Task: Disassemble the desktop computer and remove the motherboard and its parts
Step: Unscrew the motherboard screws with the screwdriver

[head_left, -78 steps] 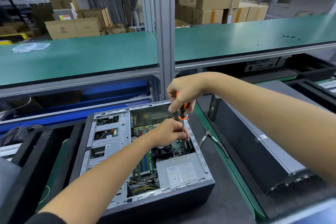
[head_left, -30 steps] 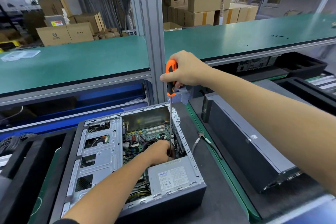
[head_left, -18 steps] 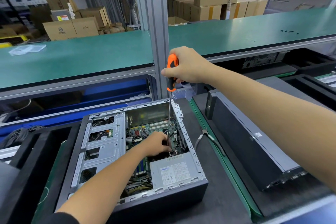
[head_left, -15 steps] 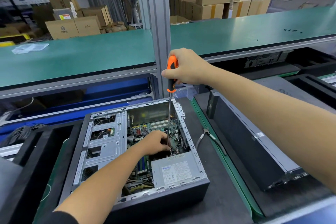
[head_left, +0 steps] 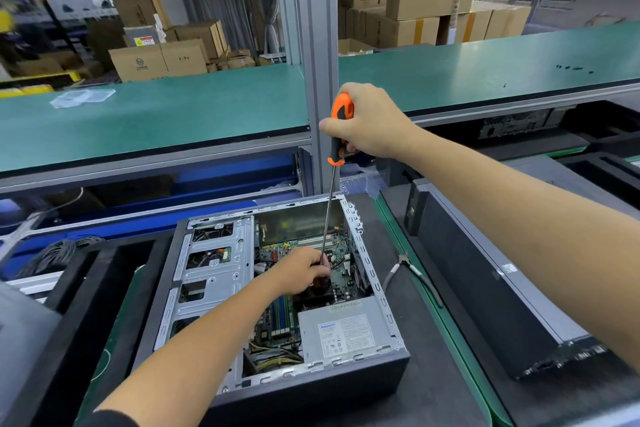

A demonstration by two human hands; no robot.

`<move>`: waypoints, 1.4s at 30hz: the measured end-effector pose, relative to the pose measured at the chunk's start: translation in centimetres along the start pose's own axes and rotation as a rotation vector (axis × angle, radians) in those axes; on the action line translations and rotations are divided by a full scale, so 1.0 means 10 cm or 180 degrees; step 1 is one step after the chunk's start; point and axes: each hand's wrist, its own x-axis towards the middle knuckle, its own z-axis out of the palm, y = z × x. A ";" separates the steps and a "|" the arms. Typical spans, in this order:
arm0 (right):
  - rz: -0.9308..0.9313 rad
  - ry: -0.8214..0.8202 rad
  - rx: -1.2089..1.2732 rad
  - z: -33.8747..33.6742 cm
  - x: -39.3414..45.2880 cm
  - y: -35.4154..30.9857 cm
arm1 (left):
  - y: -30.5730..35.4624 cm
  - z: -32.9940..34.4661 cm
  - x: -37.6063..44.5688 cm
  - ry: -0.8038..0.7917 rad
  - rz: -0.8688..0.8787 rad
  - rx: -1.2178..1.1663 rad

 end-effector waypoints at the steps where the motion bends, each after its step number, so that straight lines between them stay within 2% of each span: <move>1: 0.0019 0.0070 0.0010 -0.01 0.01 0.00 | -0.01 -0.04 -0.01 0.0097 -0.0036 -0.0035; 6: -0.0034 0.0578 0.0130 -0.08 0.09 -0.11 | -0.12 -0.33 -0.10 0.0611 -0.0200 -0.0492; 9: -0.0149 0.0644 0.0348 -0.06 0.15 -0.28 | -0.21 -0.53 -0.20 0.0806 -0.0281 -0.0381; 19: -0.1007 0.0374 0.0824 0.69 0.30 -1.19 | -0.72 -0.84 -1.15 0.1907 -0.0926 -0.0190; 23: -0.1291 0.0185 0.0921 1.08 0.27 -1.58 | -1.04 -0.90 -1.63 0.2125 -0.1174 -0.0184; 27: -0.1480 -0.0059 0.0971 1.45 0.25 -2.05 | -1.34 -0.97 -2.03 0.2349 -0.1331 -0.0499; 30: -0.1561 -0.0251 0.0899 1.75 0.23 -2.32 | -1.55 -0.97 -2.23 0.2251 -0.1382 -0.0633; 36: -0.1381 -0.0824 0.0660 2.52 0.01 -2.44 | -2.00 -0.61 -2.42 0.1462 -0.1606 -0.0684; 42: -0.1157 -0.1445 0.0477 3.00 -0.28 -2.33 | -2.32 -0.12 -2.49 0.0703 -0.1834 -0.0633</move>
